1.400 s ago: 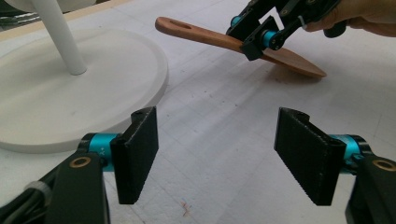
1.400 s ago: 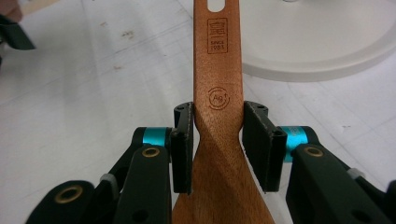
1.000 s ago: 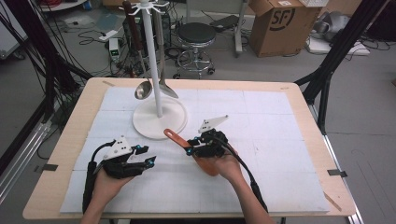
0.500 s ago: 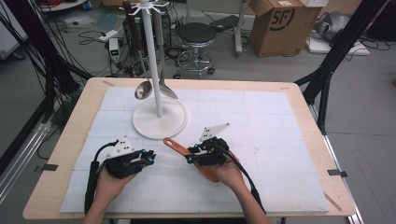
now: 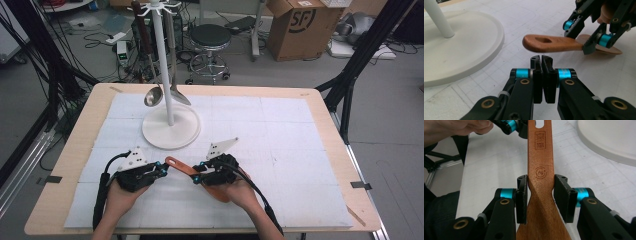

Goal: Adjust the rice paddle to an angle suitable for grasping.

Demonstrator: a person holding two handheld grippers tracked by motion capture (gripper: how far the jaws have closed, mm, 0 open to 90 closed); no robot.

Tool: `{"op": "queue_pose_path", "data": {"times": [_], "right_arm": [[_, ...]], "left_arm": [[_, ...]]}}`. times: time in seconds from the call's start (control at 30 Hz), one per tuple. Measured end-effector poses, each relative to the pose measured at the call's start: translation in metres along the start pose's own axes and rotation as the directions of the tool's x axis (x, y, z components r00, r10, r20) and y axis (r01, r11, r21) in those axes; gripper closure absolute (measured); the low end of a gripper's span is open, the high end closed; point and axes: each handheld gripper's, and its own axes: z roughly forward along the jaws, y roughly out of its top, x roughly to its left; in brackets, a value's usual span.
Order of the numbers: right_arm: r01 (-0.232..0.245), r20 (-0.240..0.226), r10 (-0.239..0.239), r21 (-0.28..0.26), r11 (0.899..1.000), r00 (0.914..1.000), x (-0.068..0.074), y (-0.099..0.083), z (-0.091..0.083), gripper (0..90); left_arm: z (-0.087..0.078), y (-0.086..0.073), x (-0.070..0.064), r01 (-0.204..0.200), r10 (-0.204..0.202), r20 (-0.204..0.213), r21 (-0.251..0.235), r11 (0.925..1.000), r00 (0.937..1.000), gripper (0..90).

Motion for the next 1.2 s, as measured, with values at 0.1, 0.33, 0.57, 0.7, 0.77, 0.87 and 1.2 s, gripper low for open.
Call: {"op": "queue_pose_path", "data": {"times": [0.1, 0.33, 0.57, 0.7, 0.77, 0.87, 1.2], "right_arm": [[0.001, -0.009, -0.001, -0.003, 1.000, 1.0000, 0.0015, 0.0003, 0.0009, 64.8], [-0.019, -0.021, 0.019, -0.013, 1.000, 0.9996, 0.0026, 0.0007, 0.0001, 64.6], [-0.024, -0.039, 0.024, -0.005, 1.000, 0.9990, 0.0036, 0.0012, 0.0035, 64.2], [-0.039, -0.049, 0.039, 0.000, 0.999, 0.9980, 0.0039, 0.0016, 0.0055, 63.3], [-0.043, -0.055, 0.043, 0.004, 0.999, 0.9975, 0.0030, 0.0014, 0.0067, 62.8], [-0.052, -0.064, 0.053, 0.006, 0.999, 0.9966, 0.0030, 0.0015, 0.0071, 63.0], [-0.090, -0.081, 0.089, -0.020, 0.996, 0.9928, 0.0021, 0.0036, 0.0015, 65.3]], "left_arm": [[-0.0004, 0.0002, -0.0002, -0.004, 0.004, 0.001, -0.002, 1.0000, 1.0000, 87.6], [-0.0010, 0.0011, -0.0021, -0.016, 0.016, 0.001, -0.012, 0.9998, 0.9999, 87.5], [-0.0004, 0.0028, -0.0047, -0.032, 0.032, 0.002, -0.014, 0.9994, 0.9995, 86.8], [-0.0012, 0.0038, -0.0056, -0.035, 0.035, 0.006, -0.022, 0.9991, 0.9994, 86.5], [-0.0014, 0.0044, -0.0063, -0.035, 0.036, 0.009, -0.028, 0.9990, 0.9993, 86.4], [-0.0018, 0.0045, -0.0063, -0.034, 0.035, 0.010, -0.032, 0.9989, 0.9993, 85.8], [-0.0024, 0.0050, -0.0061, -0.030, 0.031, 0.024, -0.043, 0.9986, 0.9992, 81.9]]}}
